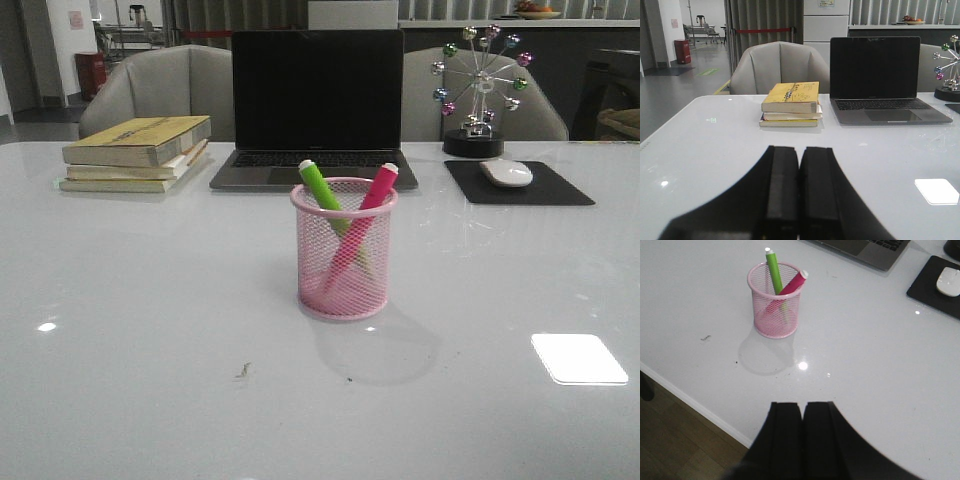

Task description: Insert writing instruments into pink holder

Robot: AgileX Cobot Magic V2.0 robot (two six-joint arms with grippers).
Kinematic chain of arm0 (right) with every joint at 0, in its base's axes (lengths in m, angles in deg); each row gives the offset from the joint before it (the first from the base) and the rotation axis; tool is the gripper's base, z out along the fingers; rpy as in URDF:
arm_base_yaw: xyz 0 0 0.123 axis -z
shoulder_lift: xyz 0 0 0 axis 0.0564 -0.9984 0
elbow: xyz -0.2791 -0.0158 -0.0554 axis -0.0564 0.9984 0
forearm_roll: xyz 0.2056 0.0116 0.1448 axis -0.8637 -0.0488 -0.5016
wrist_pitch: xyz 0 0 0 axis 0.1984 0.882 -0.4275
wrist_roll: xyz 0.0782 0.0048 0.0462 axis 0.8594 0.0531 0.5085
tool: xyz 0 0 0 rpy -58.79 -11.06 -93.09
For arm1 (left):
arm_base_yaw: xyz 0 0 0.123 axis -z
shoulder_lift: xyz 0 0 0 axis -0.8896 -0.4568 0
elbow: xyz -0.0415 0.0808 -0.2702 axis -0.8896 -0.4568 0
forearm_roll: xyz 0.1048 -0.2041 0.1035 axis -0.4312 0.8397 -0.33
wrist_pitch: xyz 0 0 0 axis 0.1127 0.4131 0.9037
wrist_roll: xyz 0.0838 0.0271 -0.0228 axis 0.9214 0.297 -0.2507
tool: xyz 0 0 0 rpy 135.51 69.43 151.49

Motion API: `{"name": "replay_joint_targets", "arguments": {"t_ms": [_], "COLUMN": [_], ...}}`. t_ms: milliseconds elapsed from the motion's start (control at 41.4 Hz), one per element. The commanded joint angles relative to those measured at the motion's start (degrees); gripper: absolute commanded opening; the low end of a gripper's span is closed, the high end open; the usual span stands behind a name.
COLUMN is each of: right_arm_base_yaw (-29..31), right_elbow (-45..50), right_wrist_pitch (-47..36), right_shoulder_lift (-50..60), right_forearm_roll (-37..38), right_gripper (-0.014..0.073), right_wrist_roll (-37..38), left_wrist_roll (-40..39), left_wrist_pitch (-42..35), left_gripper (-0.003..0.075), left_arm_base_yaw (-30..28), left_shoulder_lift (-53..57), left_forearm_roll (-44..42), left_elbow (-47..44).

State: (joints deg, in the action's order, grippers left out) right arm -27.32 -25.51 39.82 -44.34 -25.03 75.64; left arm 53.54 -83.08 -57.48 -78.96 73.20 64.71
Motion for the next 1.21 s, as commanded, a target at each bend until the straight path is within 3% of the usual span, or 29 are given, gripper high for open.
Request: {"name": "replay_joint_targets", "arguments": {"t_ms": [0,483,845,1183], "right_arm_base_yaw": [0.4,1.0,22.7,31.0], "right_elbow": [-1.6,-0.9,20.6,32.9], "right_wrist_pitch": [-3.8,-4.5,-31.1,-41.2], "right_shoulder_lift": [-0.3,1.5,18.8,27.1], "right_forearm_roll": [0.9,0.9,-0.9,-7.9], "right_gripper": [0.0070,0.0070,0.0070,0.0070], "right_wrist_roll": [-0.6,-0.6,-0.5,-0.6], "left_wrist_roll": [0.2,0.2,0.2,0.2], "left_wrist_pitch": [-5.1,-5.0,-5.0,-5.0], "left_gripper": [0.0097,0.0097,0.0097,0.0097], "left_arm_base_yaw": [0.4,0.4,0.4,0.4], "left_shoulder_lift": [1.2,1.2,1.2,1.2], "left_forearm_roll": [0.5,0.5,0.5,0.5], "left_elbow": [-0.3,-0.3,-0.3,-0.3]}}
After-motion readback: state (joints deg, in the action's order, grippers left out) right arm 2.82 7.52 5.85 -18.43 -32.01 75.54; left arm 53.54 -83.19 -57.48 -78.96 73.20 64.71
